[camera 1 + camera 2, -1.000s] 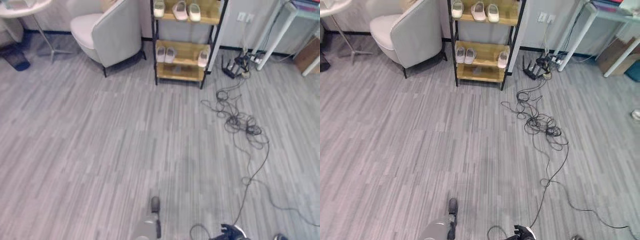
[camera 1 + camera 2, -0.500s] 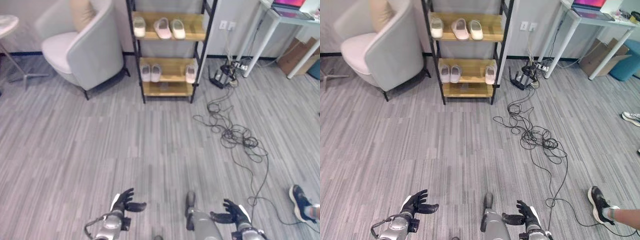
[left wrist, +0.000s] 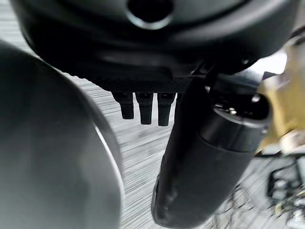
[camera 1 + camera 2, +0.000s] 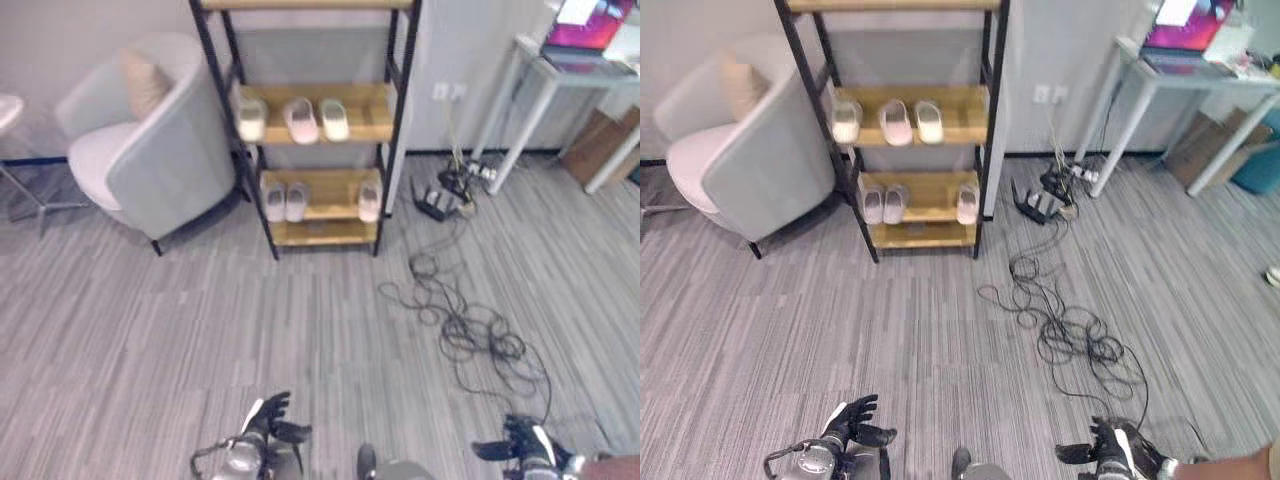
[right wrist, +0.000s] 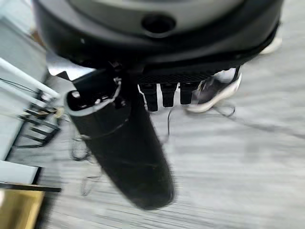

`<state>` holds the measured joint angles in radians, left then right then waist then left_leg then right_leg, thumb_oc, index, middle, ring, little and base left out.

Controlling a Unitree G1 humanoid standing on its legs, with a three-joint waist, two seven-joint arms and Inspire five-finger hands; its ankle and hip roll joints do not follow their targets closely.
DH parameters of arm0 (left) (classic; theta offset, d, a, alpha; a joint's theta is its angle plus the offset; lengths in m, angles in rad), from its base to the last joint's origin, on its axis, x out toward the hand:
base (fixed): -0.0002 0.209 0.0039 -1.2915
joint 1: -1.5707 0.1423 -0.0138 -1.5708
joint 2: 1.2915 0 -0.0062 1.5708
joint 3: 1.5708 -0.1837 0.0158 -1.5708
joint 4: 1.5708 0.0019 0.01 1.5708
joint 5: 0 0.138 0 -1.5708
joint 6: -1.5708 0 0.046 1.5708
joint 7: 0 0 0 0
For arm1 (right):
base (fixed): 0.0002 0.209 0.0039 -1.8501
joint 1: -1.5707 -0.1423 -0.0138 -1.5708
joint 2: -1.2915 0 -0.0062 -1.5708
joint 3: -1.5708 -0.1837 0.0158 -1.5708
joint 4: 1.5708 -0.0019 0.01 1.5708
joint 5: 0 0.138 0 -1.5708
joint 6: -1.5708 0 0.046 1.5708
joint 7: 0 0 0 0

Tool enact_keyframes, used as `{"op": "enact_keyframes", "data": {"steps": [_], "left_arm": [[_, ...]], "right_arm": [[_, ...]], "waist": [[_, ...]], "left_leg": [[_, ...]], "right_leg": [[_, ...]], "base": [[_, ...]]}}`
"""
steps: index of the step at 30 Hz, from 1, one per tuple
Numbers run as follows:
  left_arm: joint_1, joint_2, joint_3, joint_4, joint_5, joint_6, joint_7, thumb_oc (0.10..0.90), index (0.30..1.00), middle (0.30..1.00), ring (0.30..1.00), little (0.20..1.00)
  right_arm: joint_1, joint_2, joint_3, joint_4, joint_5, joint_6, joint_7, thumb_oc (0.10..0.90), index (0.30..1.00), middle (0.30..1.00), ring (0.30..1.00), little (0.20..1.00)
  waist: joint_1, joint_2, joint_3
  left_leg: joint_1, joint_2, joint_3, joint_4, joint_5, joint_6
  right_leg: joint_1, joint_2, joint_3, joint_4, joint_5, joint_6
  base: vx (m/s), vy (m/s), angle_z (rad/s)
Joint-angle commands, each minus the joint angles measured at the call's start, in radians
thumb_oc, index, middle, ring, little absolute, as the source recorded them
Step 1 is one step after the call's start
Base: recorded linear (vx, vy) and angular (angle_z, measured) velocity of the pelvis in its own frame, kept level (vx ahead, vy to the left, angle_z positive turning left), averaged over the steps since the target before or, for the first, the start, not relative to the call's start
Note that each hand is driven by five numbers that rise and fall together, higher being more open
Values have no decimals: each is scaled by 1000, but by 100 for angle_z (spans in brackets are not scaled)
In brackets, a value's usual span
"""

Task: Arrange the slippers neatly on the shoe rack.

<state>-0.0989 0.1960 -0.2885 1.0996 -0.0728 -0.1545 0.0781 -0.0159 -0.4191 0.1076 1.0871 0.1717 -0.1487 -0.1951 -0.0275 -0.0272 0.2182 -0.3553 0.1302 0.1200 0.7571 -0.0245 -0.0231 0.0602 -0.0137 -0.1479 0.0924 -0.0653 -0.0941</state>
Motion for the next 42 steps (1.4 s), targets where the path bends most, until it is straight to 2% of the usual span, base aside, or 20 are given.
{"op": "enact_keyframes", "data": {"steps": [1,2,3,4,7,10,11,12,13,14,15,16,17,19,21,25,28,35,39,42], "left_arm": [[66,-12,-23,47,13,5,12,800,900,900,900,900],[66,-12,-23,47,13,5,12,800,900,900,900,900],[66,-12,-6,77,25,7,20,800,900,900,900,900],[66,-12,3,90,29,7,25,800,900,900,900,900],[79,-19,42,153,45,22,36,800,900,900,900,900],[87,-21,54,183,64,27,42,800,900,900,900,900],[77,-11,54,194,74,32,49,800,900,900,900,900],[77,-11,54,194,74,32,49,800,900,900,900,900],[66,0,36,187,97,32,58,800,900,900,900,900],[66,-1,36,187,97,32,58,800,900,900,900,900],[56,8,28,167,90,26,75,800,900,900,900,900],[48,17,26,152,84,30,86,800,900,900,900,900],[39,29,31,140,78,29,105,800,900,900,900,900],[19,46,40,133,78,27,141,800,900,900,900,900],[9,62,44,116,71,21,150,800,900,900,900,900],[-9,71,36,120,95,8,162,800,900,900,900,900],[-12,72,39,133,103,1,161,800,900,900,900,900],[20,54,19,171,149,0,141,800,900,900,900,900],[55,24,33,193,136,5,141,800,900,900,900,900],[46,9,20,196,121,10,144,800,900,900,900,900]], "right_arm": [[-17,-31,44,-46,-4,-34,3,800,900,900,900,900],[-17,-31,44,-46,-4,-34,2,800,900,900,900,900],[-17,-23,70,-96,-34,-33,0,800,900,900,900,900],[-13,-14,80,-138,-47,-30,2,800,900,900,900,900],[3,1,107,-219,-84,-26,13,800,900,900,900,900],[35,22,112,-226,-102,-23,20,800,900,900,900,900],[49,44,109,-211,-95,-14,31,800,900,900,900,900],[49,44,109,-211,-95,-14,31,800,900,900,900,900],[55,57,103,-192,-81,-8,46,800,900,900,900,900],[55,57,103,-192,-81,-8,46,800,900,900,900,900],[54,65,98,-171,-76,-6,39,800,900,900,900,900],[56,69,92,-166,-72,-6,35,800,900,900,900,900],[56,75,85,-153,-64,-5,29,800,900,900,900,900],[57,91,82,-133,-51,-9,17,800,900,900,900,900],[57,100,89,-118,-46,-9,14,800,900,900,900,900],[60,106,87,-98,-24,-11,11,800,900,900,900,900],[78,118,85,-88,-23,-6,17,800,900,900,900,900],[94,119,77,-70,-39,-2,29,800,900,900,900,900],[91,100,84,-59,-39,-6,41,800,900,900,900,900],[71,78,95,-70,3,-20,50,800,900,900,900,900]], "waist": [[64,20,15],[64,19,14],[88,27,8],[96,18,10],[107,15,-12],[104,-1,-41],[97,-22,-57],[97,-22,-58],[87,-45,-55],[88,-42,-57],[80,-43,-49],[76,-32,-45],[71,-22,-37],[58,-18,-27],[46,-13,-20],[19,-20,-15],[-7,-18,-11],[-29,-19,-20],[-29,3,-38],[-24,9,-28]], "left_leg": [[126,-67,7,-535,84,-3],[129,-69,7,-543,90,-3],[101,-82,-1,-694,135,-19],[103,-89,-2,-741,143,-22],[115,-88,29,-783,150,-14],[117,-94,38,-726,169,-1],[120,-102,39,-678,140,17],[120,-102,39,-678,140,17],[150,-123,53,-638,76,50],[148,-120,53,-638,77,50],[199,-136,68,-620,35,78],[228,-131,68,-620,17,91],[266,-133,67,-627,0,102],[328,-138,53,-642,-26,99],[354,-138,25,-644,-40,87],[379,-141,-17,-649,-69,61],[416,-146,-52,-654,-99,46],[485,-142,-97,-671,-139,24],[516,-109,-128,-689,-140,10],[452,-50,-155,-543,-107,-33]], "right_leg": [[55,38,51,13,-97,114],[55,37,51,12,-95,114],[105,63,64,4,-125,114],[130,58,74,6,-141,116],[171,71,96,18,-178,122],[191,53,101,42,-187,137],[160,31,94,155,-166,168],[159,31,94,155,-166,168],[102,-14,80,339,-54,239],[99,-11,81,337,-51,238],[54,-75,31,493,72,283],[17,-93,6,566,118,277],[-25,-127,-33,634,118,266],[-64,-176,-101,585,62,239],[-99,-172,-111,457,-5,211],[-128,-162,-12,136,28,233],[-176,-171,90,-4,98,264],[-181,-186,102,-68,151,285],[-191,-144,136,-11,133,267],[-176,-97,136,31,61,216]], "base": [[535,57,-4],[703,38,-6],[457,11,-3],[458,12,6],[468,98,-36],[371,137,-41],[218,100,-2],[385,210,17],[165,110,23],[340,232,8],[252,181,3],[356,248,8],[275,160,7],[279,42,1],[265,-85,11],[239,-145,31],[271,-146,27],[240,-183,34],[296,-278,6],[186,-334,-10]]}}
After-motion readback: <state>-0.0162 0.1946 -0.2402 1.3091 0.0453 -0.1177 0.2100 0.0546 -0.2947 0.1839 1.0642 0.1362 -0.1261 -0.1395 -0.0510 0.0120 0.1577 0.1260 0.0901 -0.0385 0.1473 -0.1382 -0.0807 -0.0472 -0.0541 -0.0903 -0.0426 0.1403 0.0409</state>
